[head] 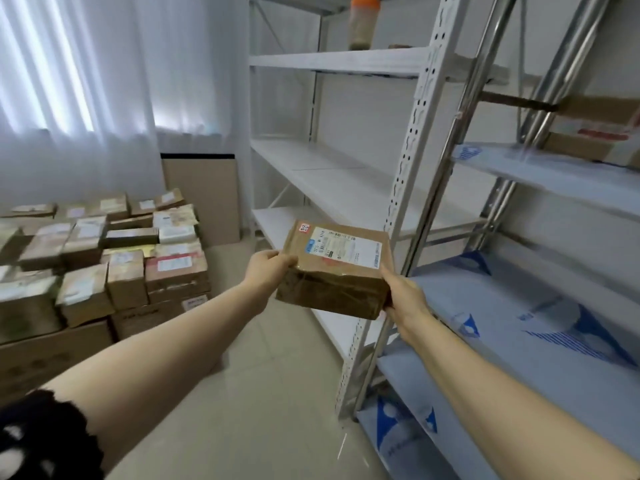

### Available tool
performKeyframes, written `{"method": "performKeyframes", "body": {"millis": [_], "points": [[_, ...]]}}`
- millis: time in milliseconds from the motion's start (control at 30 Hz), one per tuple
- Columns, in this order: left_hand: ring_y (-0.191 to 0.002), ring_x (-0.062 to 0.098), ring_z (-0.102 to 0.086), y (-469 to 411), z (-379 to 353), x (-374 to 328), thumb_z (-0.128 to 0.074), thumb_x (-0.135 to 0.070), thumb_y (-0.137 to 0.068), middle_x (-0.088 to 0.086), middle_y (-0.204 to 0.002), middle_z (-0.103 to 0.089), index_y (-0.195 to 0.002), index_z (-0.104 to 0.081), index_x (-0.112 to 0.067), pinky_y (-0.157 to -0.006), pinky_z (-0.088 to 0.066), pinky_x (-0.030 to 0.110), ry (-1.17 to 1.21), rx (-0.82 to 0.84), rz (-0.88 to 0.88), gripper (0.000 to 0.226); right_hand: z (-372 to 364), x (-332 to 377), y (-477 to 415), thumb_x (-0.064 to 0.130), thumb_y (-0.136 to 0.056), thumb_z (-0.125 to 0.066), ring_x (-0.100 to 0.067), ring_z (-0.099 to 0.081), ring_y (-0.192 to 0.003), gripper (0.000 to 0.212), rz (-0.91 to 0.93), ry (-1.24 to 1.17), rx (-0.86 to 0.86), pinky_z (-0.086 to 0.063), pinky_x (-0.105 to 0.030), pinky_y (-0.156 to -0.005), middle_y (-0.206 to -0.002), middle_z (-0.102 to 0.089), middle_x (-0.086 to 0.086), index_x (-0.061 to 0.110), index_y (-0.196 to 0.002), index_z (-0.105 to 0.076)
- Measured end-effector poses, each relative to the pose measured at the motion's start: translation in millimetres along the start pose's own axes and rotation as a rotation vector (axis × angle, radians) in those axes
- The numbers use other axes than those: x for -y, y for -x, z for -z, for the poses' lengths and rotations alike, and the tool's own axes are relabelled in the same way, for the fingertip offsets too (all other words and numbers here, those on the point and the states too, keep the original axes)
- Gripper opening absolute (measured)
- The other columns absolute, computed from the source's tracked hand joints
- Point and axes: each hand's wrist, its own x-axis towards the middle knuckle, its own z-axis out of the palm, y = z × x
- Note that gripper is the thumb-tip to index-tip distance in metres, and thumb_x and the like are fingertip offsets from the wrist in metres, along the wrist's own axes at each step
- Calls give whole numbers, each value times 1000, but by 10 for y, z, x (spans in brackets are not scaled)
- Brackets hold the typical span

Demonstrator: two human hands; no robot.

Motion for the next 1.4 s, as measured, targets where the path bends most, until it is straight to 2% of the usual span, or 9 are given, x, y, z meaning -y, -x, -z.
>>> {"method": "performKeyframes", "body": {"millis": [133, 333, 533, 733, 933, 1100, 1167, 1267, 1400], "points": [[-71, 16, -59, -645, 115, 256, -58, -10, -87, 3, -81, -64, -95, -64, -10, -59, -45, 24, -25, -65, 49, 10, -395, -215, -689, 32, -94, -58, -20, -67, -95, 17, -65, 5, 69, -51, -39, -95, -98, -71, -4, 17, -96, -64], [-80, 12, -62, -1785, 136, 477, -57, -32, -93, 1, -89, -66, -100, -62, -11, -58, -46, 22, -93, -175, 84, 22, -924, -385, -1970, 22, -93, -59, -18, -66, -96, 5, -90, 8, 207, -54, -35, -89, -100, -70, -2, 21, -94, -64], [-93, 24, -67, -2917, 257, 498, -58, -35, -92, 8, -100, -69, -108, -63, -11, -89, -54, 44, -102, -292, 196, 29, -1541, -345, -3274, 12, -93, -56, -16, -65, -93, 15, -179, 27, 384, -54, -29, -79, -100, -69, -1, 14, -107, -62], [-74, 15, -63, -3839, 656, 556, -54, -28, -96, 5, -92, -65, -113, -57, -11, -54, -48, 25, -8, -426, 262, 24, -2475, -433, -4316, 0, -88, -53, -19, -66, -93, 30, -275, 93, 509, -56, -35, -83, -103, -69, -4, 11, -115, -59], [-84, 21, -64, -4917, 1319, 743, -55, -28, -96, 7, -92, -65, -114, -60, -9, -81, -57, 41, -20, -502, 308, 27, -3568, -578, -5228, 18, -92, -55, -22, -62, -99, 26, -303, 188, 601, -48, -43, -98, -102, -68, -1, 20, -118, -58], [-88, 21, -64, -5915, 1888, 828, -56, -29, -95, 6, -96, -65, -114, -59, -13, -84, -57, 43, 46, -479, 352, 25, -4404, -595, -6058, 28, -92, -60, -21, -67, -98, 60, -373, 192, 631, -57, -38, -80, -115, -66, -6, 20, -145, -35], [-89, 23, -65, -6297, 2121, 834, -57, -29, -94, 8, -97, -65, -109, -61, -12, -83, -57, 44, 60, -472, 368, 24, -4715, -570, -6381, 32, -90, -62, -23, -65, -101, 64, -356, 227, 644, -54, -44, -89, -118, -65, -6, 21, -146, -33], [-90, 23, -65, -6832, 2390, 843, -58, -29, -94, 9, -99, -66, -112, -63, -9, -74, -58, 38, 75, -454, 393, 28, -5154, -481, -6842, 35, -90, -61, -26, -60, -107, 58, -317, 258, 656, -46, -50, -99, -115, -66, -3, 27, -142, -39], [-95, 26, -65, -7479, 2625, 922, -58, -27, -94, 10, -101, -66, -112, -62, -10, -81, -58, 43, 81, -488, 427, 25, -5716, -458, -7389, 22, -95, -57, -21, -64, -92, 35, -321, 222, 693, -54, -41, -83, -98, -69, 0, 27, -128, -49]]}}
